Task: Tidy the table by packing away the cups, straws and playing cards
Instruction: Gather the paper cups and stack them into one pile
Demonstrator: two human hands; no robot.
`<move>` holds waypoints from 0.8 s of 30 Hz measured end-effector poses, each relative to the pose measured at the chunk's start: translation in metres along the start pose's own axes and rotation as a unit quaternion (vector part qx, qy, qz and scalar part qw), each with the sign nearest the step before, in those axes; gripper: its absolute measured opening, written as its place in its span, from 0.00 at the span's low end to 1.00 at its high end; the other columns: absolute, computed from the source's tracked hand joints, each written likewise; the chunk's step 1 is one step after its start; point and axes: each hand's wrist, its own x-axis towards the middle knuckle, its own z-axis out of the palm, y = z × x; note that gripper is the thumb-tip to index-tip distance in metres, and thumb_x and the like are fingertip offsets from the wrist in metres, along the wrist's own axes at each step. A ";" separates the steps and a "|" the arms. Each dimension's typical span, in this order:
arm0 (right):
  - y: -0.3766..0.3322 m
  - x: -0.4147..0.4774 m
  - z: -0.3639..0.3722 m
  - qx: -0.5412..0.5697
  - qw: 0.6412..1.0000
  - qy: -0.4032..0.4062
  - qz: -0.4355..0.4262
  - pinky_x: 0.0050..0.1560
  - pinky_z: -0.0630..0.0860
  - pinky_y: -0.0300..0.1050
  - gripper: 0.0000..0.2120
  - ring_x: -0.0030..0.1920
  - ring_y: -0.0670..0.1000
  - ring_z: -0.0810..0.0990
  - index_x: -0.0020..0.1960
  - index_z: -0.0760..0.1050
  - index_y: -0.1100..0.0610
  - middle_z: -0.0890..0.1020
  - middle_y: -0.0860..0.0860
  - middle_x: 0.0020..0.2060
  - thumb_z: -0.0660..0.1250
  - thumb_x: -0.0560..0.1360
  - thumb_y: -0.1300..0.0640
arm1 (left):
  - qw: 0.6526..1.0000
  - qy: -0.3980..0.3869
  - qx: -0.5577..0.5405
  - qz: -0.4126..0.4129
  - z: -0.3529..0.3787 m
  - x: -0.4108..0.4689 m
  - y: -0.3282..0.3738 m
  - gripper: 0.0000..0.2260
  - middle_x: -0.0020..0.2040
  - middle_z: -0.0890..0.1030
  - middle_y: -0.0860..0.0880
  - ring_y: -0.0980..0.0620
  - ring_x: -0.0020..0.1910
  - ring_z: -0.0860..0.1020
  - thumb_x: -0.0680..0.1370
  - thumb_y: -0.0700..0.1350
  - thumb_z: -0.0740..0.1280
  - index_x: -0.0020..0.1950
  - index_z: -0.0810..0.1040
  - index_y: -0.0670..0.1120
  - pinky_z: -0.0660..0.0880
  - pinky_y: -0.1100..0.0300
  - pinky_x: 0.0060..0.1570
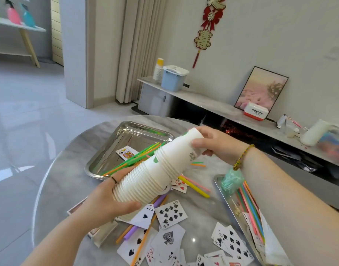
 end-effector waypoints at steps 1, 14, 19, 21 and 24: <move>0.000 0.000 0.008 -0.005 1.000 -0.007 -0.002 0.27 0.63 0.30 0.14 0.31 0.42 0.70 0.54 0.71 0.51 0.75 0.45 0.35 0.68 0.69 0.54 | 1.000 -0.001 -0.004 0.002 0.002 0.000 0.000 0.31 0.53 0.74 0.64 0.60 0.51 0.74 0.53 0.50 0.73 0.51 0.67 0.69 0.72 0.62 0.43; 0.028 -0.034 0.040 0.080 0.994 0.073 -0.017 0.33 0.72 0.31 0.25 0.37 0.42 0.73 0.68 0.61 0.56 0.73 0.48 0.45 0.65 0.73 0.59 | 0.998 -0.055 0.004 -0.042 0.041 -0.009 -0.006 0.32 0.49 0.74 0.61 0.65 0.45 0.73 0.61 0.48 0.77 0.56 0.62 0.64 0.69 0.76 0.34; 0.068 -0.067 0.025 0.118 0.988 0.099 0.008 0.46 0.73 0.37 0.27 0.44 0.48 0.76 0.69 0.57 0.55 0.72 0.50 0.56 0.63 0.74 0.61 | 0.989 -0.076 -0.095 -0.081 0.062 -0.014 -0.003 0.41 0.49 0.79 0.52 0.58 0.44 0.79 0.45 0.55 0.74 0.58 0.69 0.55 0.73 0.67 0.36; 0.091 -0.081 0.018 0.140 0.982 0.121 0.035 0.42 0.73 0.33 0.25 0.44 0.46 0.76 0.68 0.59 0.55 0.73 0.50 0.56 0.63 0.74 0.62 | 0.980 -0.074 -0.165 -0.086 0.072 -0.014 -0.006 0.45 0.45 0.81 0.51 0.57 0.40 0.81 0.39 0.57 0.78 0.55 0.71 0.54 0.75 0.65 0.35; 0.135 -0.102 0.003 0.066 0.972 0.204 0.095 0.51 0.70 0.32 0.18 0.57 0.53 0.75 0.64 0.67 0.60 0.75 0.56 0.59 0.63 0.74 0.62 | 0.963 -0.062 -0.234 -0.116 0.089 -0.009 -0.014 0.36 0.41 0.84 0.50 0.53 0.38 0.82 0.53 0.48 0.80 0.57 0.71 0.49 0.77 0.59 0.34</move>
